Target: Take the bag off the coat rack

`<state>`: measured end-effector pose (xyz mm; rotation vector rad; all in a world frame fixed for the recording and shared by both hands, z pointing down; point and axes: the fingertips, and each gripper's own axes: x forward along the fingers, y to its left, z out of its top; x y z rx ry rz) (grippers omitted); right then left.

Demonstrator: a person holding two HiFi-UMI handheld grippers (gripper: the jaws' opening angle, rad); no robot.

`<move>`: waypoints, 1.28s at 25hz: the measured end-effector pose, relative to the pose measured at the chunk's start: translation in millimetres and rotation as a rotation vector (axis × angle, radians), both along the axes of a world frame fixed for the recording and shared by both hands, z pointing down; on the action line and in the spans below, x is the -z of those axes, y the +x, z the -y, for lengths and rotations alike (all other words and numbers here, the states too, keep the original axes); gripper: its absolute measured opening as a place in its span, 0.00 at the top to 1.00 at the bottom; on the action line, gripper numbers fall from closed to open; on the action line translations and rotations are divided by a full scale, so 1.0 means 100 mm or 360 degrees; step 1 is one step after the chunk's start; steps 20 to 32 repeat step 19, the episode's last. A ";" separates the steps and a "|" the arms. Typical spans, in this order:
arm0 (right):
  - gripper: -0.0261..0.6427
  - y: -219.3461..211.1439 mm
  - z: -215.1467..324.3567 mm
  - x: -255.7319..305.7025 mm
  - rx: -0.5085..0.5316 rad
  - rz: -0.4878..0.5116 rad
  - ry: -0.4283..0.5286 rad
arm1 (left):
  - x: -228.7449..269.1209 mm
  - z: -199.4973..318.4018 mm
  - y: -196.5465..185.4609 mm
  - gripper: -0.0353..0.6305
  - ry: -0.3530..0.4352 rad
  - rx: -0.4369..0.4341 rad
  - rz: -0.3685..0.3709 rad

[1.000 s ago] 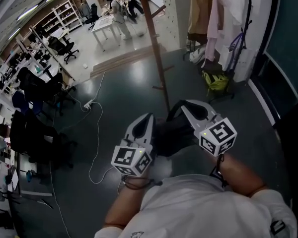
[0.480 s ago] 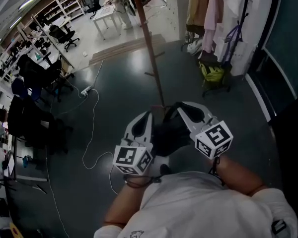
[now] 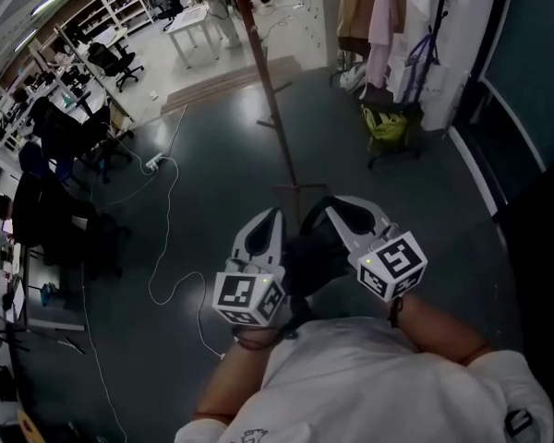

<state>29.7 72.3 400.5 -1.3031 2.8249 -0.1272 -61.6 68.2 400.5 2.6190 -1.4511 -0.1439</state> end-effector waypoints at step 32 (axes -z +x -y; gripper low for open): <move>0.93 0.36 -0.30 -0.08 -0.0022 0.0021 0.0002 | -0.07 -0.32 0.30 0.95 0.0024 0.0035 0.0030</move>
